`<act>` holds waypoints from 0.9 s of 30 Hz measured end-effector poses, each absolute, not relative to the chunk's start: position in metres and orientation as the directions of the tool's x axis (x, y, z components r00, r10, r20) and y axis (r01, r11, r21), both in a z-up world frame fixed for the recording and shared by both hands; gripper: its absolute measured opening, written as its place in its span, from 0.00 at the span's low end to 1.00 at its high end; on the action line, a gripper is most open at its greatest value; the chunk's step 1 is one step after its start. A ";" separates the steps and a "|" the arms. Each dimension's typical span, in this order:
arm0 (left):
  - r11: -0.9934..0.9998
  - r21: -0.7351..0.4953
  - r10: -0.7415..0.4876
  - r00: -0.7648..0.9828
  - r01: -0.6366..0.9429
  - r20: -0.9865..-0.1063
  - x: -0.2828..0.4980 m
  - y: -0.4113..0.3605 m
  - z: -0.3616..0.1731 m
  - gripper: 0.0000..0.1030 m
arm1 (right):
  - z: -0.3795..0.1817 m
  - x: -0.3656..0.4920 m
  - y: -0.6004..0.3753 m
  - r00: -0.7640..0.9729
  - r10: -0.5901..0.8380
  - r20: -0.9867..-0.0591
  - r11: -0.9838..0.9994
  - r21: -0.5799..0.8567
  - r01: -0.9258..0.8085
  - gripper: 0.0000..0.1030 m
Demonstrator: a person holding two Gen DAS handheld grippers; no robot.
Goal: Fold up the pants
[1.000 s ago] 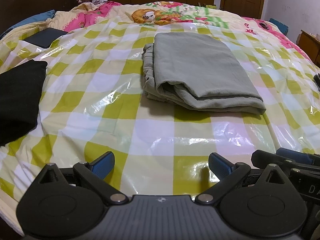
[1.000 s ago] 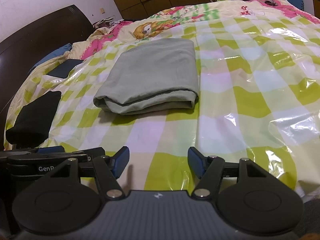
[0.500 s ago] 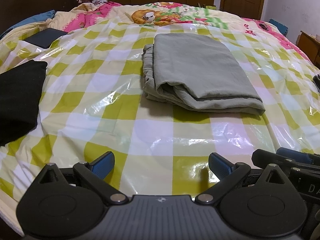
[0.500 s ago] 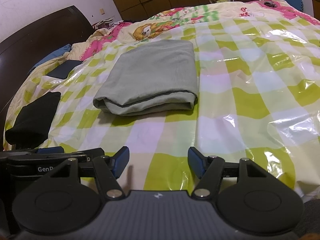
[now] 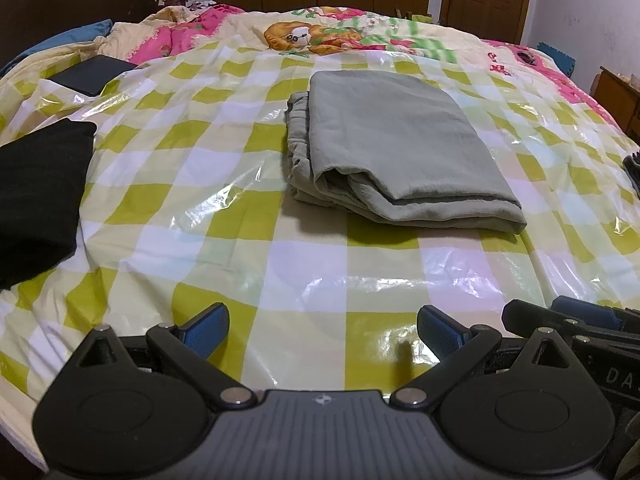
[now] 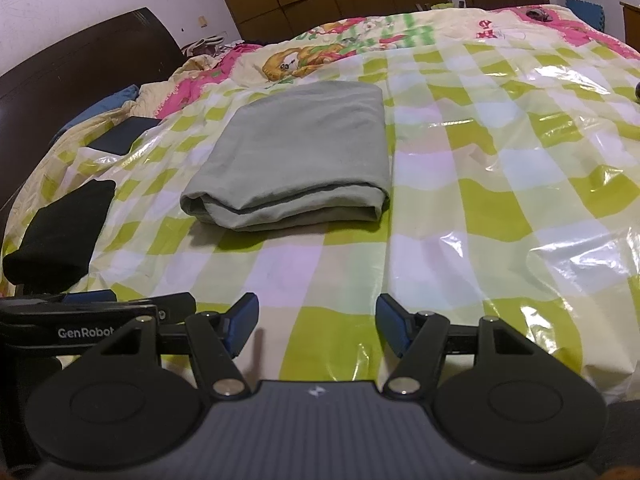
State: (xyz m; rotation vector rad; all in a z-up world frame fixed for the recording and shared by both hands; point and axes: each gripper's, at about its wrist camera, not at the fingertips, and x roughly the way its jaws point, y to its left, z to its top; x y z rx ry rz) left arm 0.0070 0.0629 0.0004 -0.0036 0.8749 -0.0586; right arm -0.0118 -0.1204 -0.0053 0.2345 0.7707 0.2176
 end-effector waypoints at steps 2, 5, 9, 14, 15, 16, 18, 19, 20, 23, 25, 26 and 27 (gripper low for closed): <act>0.998 -0.024 -0.053 0.640 0.053 -0.766 0.006 0.062 0.001 1.00 | -0.006 -0.011 -0.121 0.699 0.275 -0.661 0.953 0.284 -0.107 0.64; 0.998 -0.023 -0.053 0.642 0.055 -0.765 0.006 0.062 0.001 1.00 | -0.005 -0.011 -0.121 0.699 0.273 -0.661 0.954 0.281 -0.106 0.64; 0.998 -0.024 -0.055 0.640 0.056 -0.767 0.005 0.062 0.001 1.00 | -0.006 -0.011 -0.121 0.697 0.274 -0.663 0.953 0.283 -0.106 0.64; 0.998 -0.023 -0.053 0.639 0.055 -0.767 0.005 0.061 0.000 1.00 | -0.006 -0.011 -0.122 0.695 0.274 -0.664 0.954 0.281 -0.107 0.65; 0.998 -0.024 -0.054 0.639 0.056 -0.767 0.005 0.061 0.000 1.00 | -0.006 -0.011 -0.122 0.695 0.274 -0.665 0.954 0.281 -0.107 0.65; 0.998 -0.025 -0.055 0.639 0.056 -0.767 0.005 0.061 0.000 1.00 | -0.007 -0.011 -0.123 0.695 0.274 -0.665 0.954 0.281 -0.107 0.65; 0.998 -0.024 -0.054 0.639 0.055 -0.767 0.006 0.062 0.000 1.00 | -0.007 -0.011 -0.122 0.695 0.274 -0.665 0.954 0.281 -0.107 0.65; 0.998 -0.025 -0.054 0.639 0.054 -0.767 0.006 0.062 0.000 1.00 | -0.007 -0.011 -0.122 0.694 0.273 -0.666 0.954 0.280 -0.107 0.65; 0.998 -0.027 -0.056 0.638 0.054 -0.768 0.006 0.062 0.000 1.00 | -0.007 -0.011 -0.122 0.694 0.273 -0.666 0.954 0.280 -0.107 0.65; 0.998 -0.029 -0.057 0.638 0.055 -0.768 0.005 0.062 -0.001 1.00 | -0.008 -0.011 -0.122 0.693 0.273 -0.668 0.954 0.279 -0.107 0.65; 0.998 -0.027 -0.055 0.638 0.055 -0.768 0.006 0.062 -0.001 1.00 | -0.008 -0.010 -0.121 0.693 0.273 -0.668 0.954 0.279 -0.107 0.65; 0.998 -0.026 -0.056 0.638 0.056 -0.768 0.006 0.062 -0.001 1.00 | -0.008 -0.010 -0.121 0.693 0.273 -0.668 0.954 0.279 -0.106 0.65; 0.998 -0.026 -0.056 0.638 0.057 -0.768 0.006 0.062 -0.001 1.00 | -0.008 -0.010 -0.122 0.692 0.273 -0.668 0.954 0.279 -0.106 0.65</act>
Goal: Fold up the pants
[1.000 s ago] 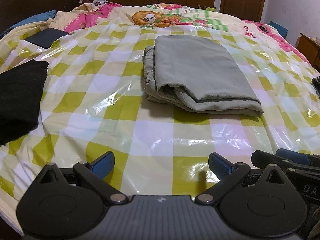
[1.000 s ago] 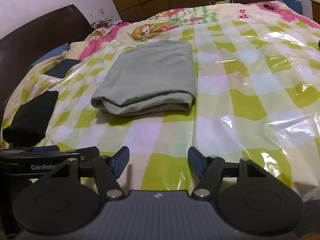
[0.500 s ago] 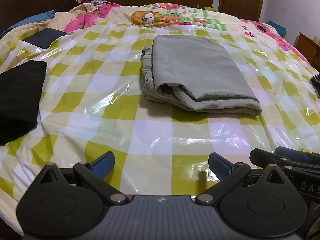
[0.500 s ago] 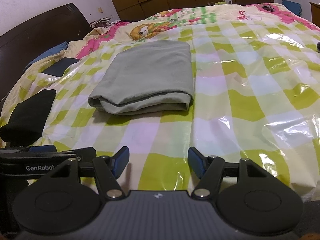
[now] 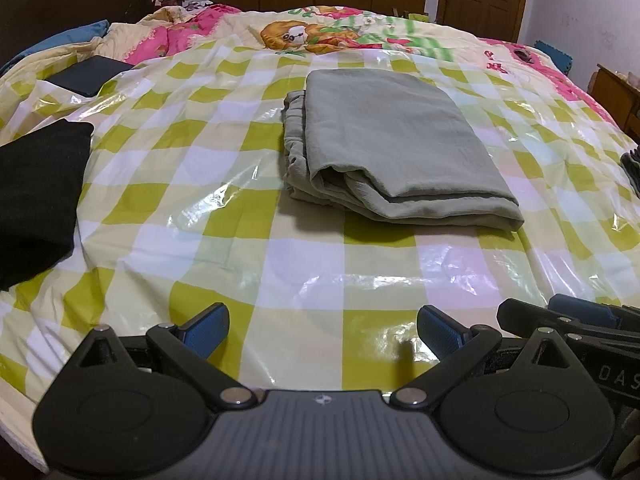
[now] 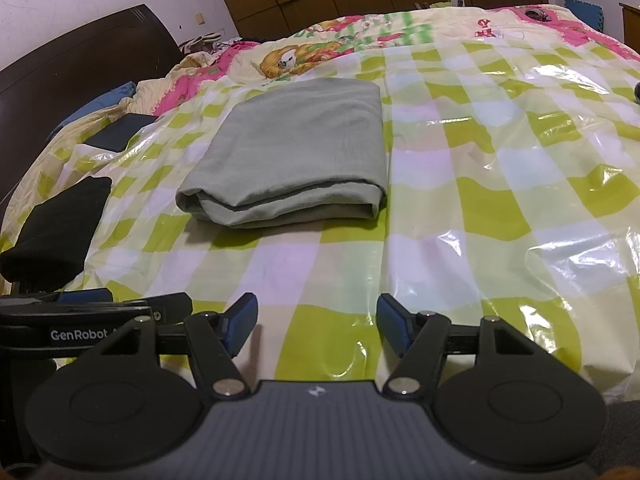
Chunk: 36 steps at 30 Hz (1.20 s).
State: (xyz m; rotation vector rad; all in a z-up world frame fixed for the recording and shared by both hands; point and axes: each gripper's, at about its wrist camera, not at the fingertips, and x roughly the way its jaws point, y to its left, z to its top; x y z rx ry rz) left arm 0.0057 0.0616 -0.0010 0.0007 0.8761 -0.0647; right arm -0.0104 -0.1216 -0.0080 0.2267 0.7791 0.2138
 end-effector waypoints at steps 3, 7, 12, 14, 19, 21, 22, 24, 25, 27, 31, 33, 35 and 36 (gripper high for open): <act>0.998 -0.027 -0.057 0.638 0.057 -0.768 0.006 0.061 -0.001 1.00 | -0.008 -0.010 -0.121 0.691 0.274 -0.669 0.954 0.280 -0.108 0.66; 0.998 -0.024 -0.056 0.638 0.059 -0.768 0.006 0.061 -0.001 1.00 | -0.008 -0.010 -0.121 0.691 0.274 -0.669 0.954 0.280 -0.108 0.66; 0.998 -0.020 -0.055 0.638 0.063 -0.768 0.006 0.059 -0.001 1.00 | -0.009 -0.010 -0.121 0.690 0.274 -0.670 0.954 0.280 -0.108 0.66; 0.998 -0.021 -0.056 0.638 0.063 -0.768 0.006 0.059 -0.001 1.00 | -0.009 -0.010 -0.121 0.690 0.274 -0.670 0.954 0.279 -0.108 0.66; 0.998 -0.021 -0.056 0.638 0.063 -0.768 0.006 0.060 -0.001 1.00 | -0.009 -0.010 -0.121 0.689 0.274 -0.671 0.954 0.279 -0.108 0.67; 0.998 -0.021 -0.056 0.638 0.062 -0.768 0.006 0.059 -0.001 1.00 | -0.009 -0.011 -0.121 0.689 0.274 -0.671 0.954 0.278 -0.109 0.67; 0.998 -0.021 -0.056 0.638 0.062 -0.768 0.006 0.059 -0.001 1.00 | -0.010 -0.010 -0.120 0.689 0.274 -0.671 0.954 0.278 -0.109 0.67; 0.998 -0.021 -0.057 0.638 0.063 -0.768 0.006 0.060 -0.001 1.00 | -0.010 -0.010 -0.120 0.688 0.274 -0.671 0.954 0.278 -0.109 0.67; 0.998 -0.021 -0.056 0.639 0.063 -0.767 0.006 0.059 -0.001 1.00 | -0.010 -0.010 -0.120 0.689 0.274 -0.671 0.954 0.279 -0.109 0.67; 0.998 -0.021 -0.056 0.638 0.063 -0.768 0.006 0.060 -0.001 1.00 | -0.010 -0.010 -0.120 0.688 0.275 -0.671 0.954 0.279 -0.109 0.67; 0.998 -0.021 -0.056 0.638 0.063 -0.768 0.006 0.060 -0.001 1.00 | -0.009 -0.010 -0.120 0.689 0.275 -0.671 0.954 0.279 -0.109 0.67; 0.998 -0.021 -0.056 0.638 0.063 -0.768 0.006 0.060 -0.001 1.00 | -0.010 -0.010 -0.120 0.688 0.275 -0.672 0.954 0.279 -0.108 0.67; 0.998 -0.021 -0.056 0.638 0.063 -0.768 0.006 0.060 -0.001 1.00 | -0.009 -0.010 -0.120 0.688 0.274 -0.671 0.954 0.279 -0.109 0.67; 0.998 -0.021 -0.056 0.638 0.063 -0.768 0.006 0.060 -0.001 1.00 | -0.010 -0.010 -0.120 0.688 0.275 -0.671 0.954 0.279 -0.108 0.67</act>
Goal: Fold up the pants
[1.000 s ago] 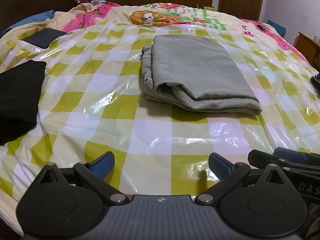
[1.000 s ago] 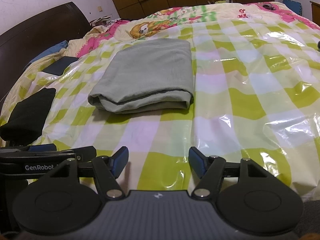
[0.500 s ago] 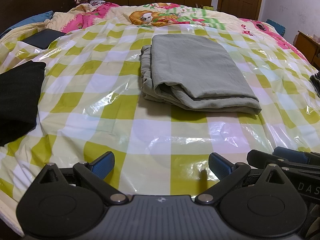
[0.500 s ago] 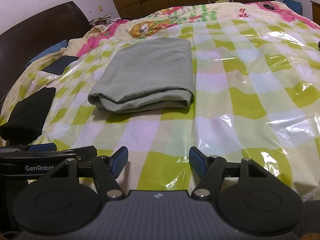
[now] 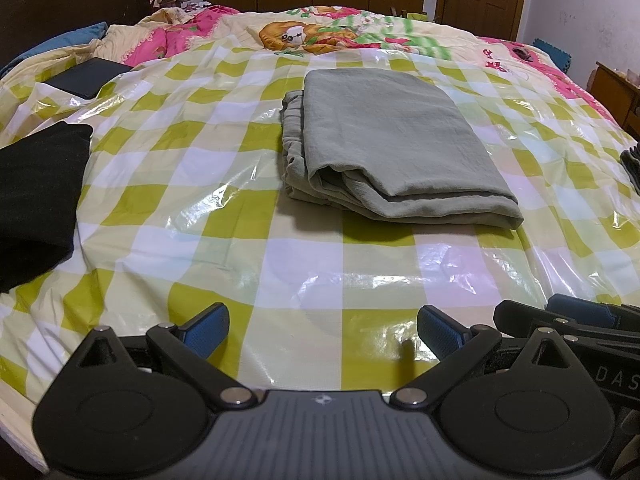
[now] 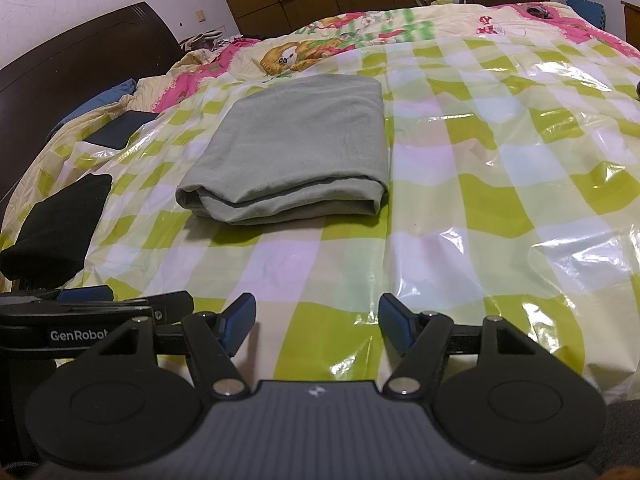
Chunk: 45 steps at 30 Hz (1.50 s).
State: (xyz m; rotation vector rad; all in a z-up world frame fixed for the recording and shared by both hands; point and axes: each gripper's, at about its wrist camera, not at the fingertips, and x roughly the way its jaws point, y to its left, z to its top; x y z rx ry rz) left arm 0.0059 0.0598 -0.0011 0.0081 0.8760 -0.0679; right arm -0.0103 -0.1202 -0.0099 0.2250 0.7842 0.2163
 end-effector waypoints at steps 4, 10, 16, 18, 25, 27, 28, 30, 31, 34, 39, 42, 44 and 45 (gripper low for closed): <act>0.998 -0.021 -0.056 0.638 0.063 -0.768 0.006 0.060 -0.001 1.00 | -0.009 -0.010 -0.120 0.688 0.275 -0.672 0.954 0.279 -0.108 0.67; 0.998 -0.020 -0.056 0.638 0.063 -0.768 0.006 0.060 -0.001 1.00 | -0.009 -0.010 -0.120 0.688 0.275 -0.672 0.954 0.279 -0.109 0.68; 0.998 -0.020 -0.056 0.638 0.063 -0.768 0.006 0.060 -0.001 1.00 | -0.009 -0.010 -0.120 0.688 0.275 -0.672 0.954 0.279 -0.108 0.68; 0.998 -0.020 -0.056 0.638 0.063 -0.768 0.006 0.060 -0.001 1.00 | -0.010 -0.010 -0.120 0.688 0.275 -0.672 0.954 0.279 -0.108 0.68; 0.998 -0.020 -0.056 0.639 0.063 -0.768 0.006 0.060 -0.001 1.00 | -0.009 -0.010 -0.120 0.688 0.275 -0.672 0.954 0.279 -0.108 0.68; 0.998 -0.020 -0.056 0.638 0.063 -0.768 0.006 0.060 -0.001 1.00 | -0.009 -0.010 -0.120 0.688 0.275 -0.672 0.954 0.280 -0.108 0.68; 0.998 -0.021 -0.056 0.638 0.063 -0.768 0.006 0.060 -0.001 1.00 | -0.009 -0.010 -0.120 0.688 0.275 -0.672 0.954 0.280 -0.108 0.68; 0.998 -0.021 -0.056 0.639 0.063 -0.767 0.006 0.060 -0.001 1.00 | -0.010 -0.010 -0.120 0.688 0.275 -0.672 0.954 0.281 -0.108 0.68; 0.998 -0.021 -0.056 0.639 0.063 -0.767 0.006 0.060 -0.001 1.00 | -0.009 -0.009 -0.120 0.688 0.275 -0.672 0.954 0.280 -0.108 0.68; 0.998 -0.021 -0.057 0.640 0.064 -0.766 0.006 0.060 -0.001 1.00 | -0.009 -0.009 -0.121 0.688 0.275 -0.672 0.954 0.281 -0.108 0.68; 0.998 -0.009 -0.048 0.655 0.064 -0.754 0.004 0.059 0.001 1.00 | -0.011 -0.010 -0.120 0.687 0.277 -0.672 0.953 0.282 -0.109 0.69; 0.998 -0.001 -0.042 0.663 0.062 -0.748 0.004 0.059 0.002 1.00 | -0.012 -0.010 -0.119 0.688 0.277 -0.671 0.953 0.282 -0.109 0.69; 0.998 -0.003 -0.044 0.661 0.062 -0.750 0.005 0.059 0.001 1.00 | -0.012 -0.010 -0.119 0.688 0.277 -0.671 0.953 0.282 -0.109 0.69; 0.998 -0.003 -0.043 0.660 0.062 -0.750 0.005 0.059 0.001 1.00 | -0.012 -0.011 -0.119 0.689 0.276 -0.670 0.954 0.281 -0.109 0.69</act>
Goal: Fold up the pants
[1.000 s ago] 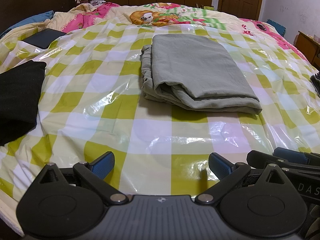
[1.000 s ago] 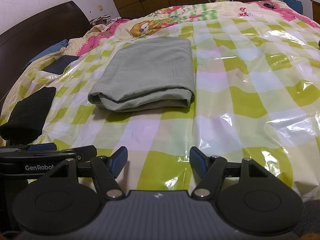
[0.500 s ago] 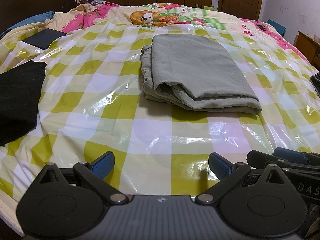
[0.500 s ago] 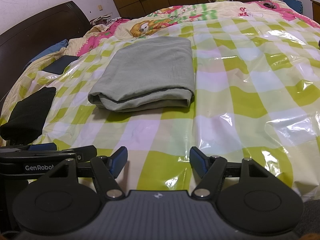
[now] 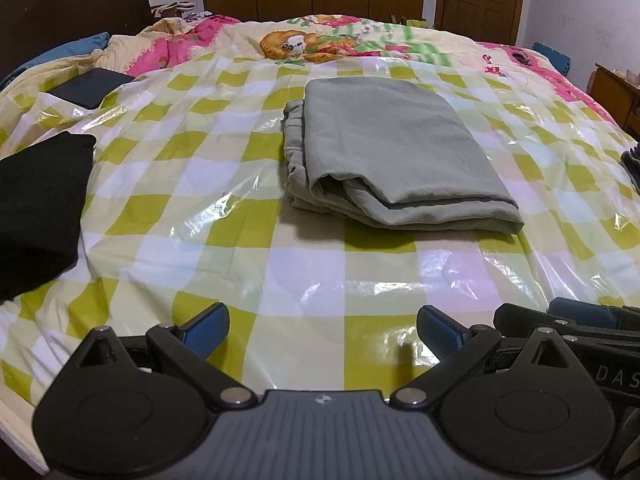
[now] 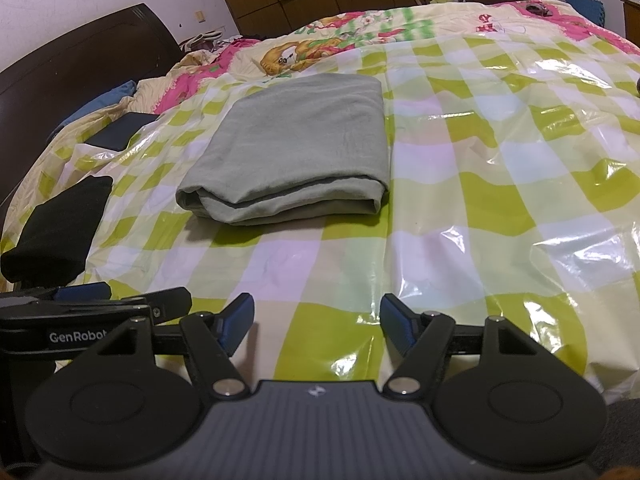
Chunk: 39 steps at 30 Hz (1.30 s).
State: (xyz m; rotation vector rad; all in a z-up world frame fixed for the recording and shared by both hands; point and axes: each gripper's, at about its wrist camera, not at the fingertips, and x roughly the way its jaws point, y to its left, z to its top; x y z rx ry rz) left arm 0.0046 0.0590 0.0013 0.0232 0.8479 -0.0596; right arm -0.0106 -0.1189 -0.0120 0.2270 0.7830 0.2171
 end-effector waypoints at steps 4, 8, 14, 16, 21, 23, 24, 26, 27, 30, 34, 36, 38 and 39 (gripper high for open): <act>0.999 -0.006 -0.039 0.654 0.052 -0.755 0.005 0.060 0.000 1.00 | -0.012 -0.010 -0.120 0.689 0.276 -0.670 0.953 0.284 -0.105 0.69; 0.999 -0.010 -0.037 0.653 0.045 -0.757 0.006 0.061 -0.001 1.00 | -0.011 -0.010 -0.120 0.689 0.276 -0.670 0.953 0.284 -0.106 0.69; 0.998 -0.009 -0.049 0.644 0.065 -0.763 0.006 0.060 -0.001 1.00 | -0.012 -0.010 -0.120 0.689 0.276 -0.670 0.953 0.284 -0.106 0.69; 0.998 -0.011 -0.049 0.651 0.063 -0.758 0.005 0.060 0.001 1.00 | -0.011 -0.010 -0.120 0.688 0.277 -0.670 0.953 0.285 -0.105 0.69; 0.998 -0.020 -0.052 0.646 0.057 -0.762 0.006 0.062 0.000 1.00 | -0.011 -0.010 -0.120 0.689 0.277 -0.670 0.953 0.284 -0.106 0.69; 0.998 -0.020 -0.052 0.647 0.057 -0.761 0.006 0.062 0.000 1.00 | -0.012 -0.010 -0.120 0.688 0.277 -0.671 0.952 0.286 -0.105 0.69; 0.998 -0.020 -0.051 0.648 0.056 -0.760 0.006 0.062 0.000 1.00 | -0.011 -0.010 -0.120 0.688 0.276 -0.671 0.953 0.284 -0.106 0.69; 0.998 -0.020 -0.052 0.648 0.056 -0.760 0.006 0.062 0.000 1.00 | -0.012 -0.010 -0.120 0.689 0.276 -0.670 0.953 0.284 -0.106 0.69; 0.998 -0.020 -0.052 0.648 0.056 -0.760 0.006 0.062 0.000 1.00 | -0.011 -0.010 -0.120 0.689 0.277 -0.670 0.953 0.285 -0.105 0.69; 0.998 -0.016 -0.048 0.650 0.055 -0.758 0.006 0.062 0.000 1.00 | -0.011 -0.010 -0.120 0.688 0.277 -0.670 0.953 0.285 -0.106 0.70; 0.998 -0.018 -0.054 0.655 0.062 -0.754 0.005 0.061 0.000 1.00 | -0.011 -0.010 -0.121 0.688 0.277 -0.670 0.953 0.285 -0.105 0.70; 0.998 -0.017 -0.055 0.655 0.064 -0.754 0.005 0.061 0.001 1.00 | -0.012 -0.010 -0.120 0.688 0.278 -0.670 0.952 0.287 -0.105 0.70; 0.998 -0.020 -0.057 0.653 0.063 -0.756 0.005 0.061 0.000 1.00 | -0.011 -0.009 -0.121 0.687 0.278 -0.671 0.952 0.286 -0.106 0.70; 0.998 -0.020 -0.056 0.653 0.063 -0.755 0.005 0.061 0.000 1.00 | -0.011 -0.009 -0.121 0.687 0.278 -0.671 0.952 0.286 -0.106 0.70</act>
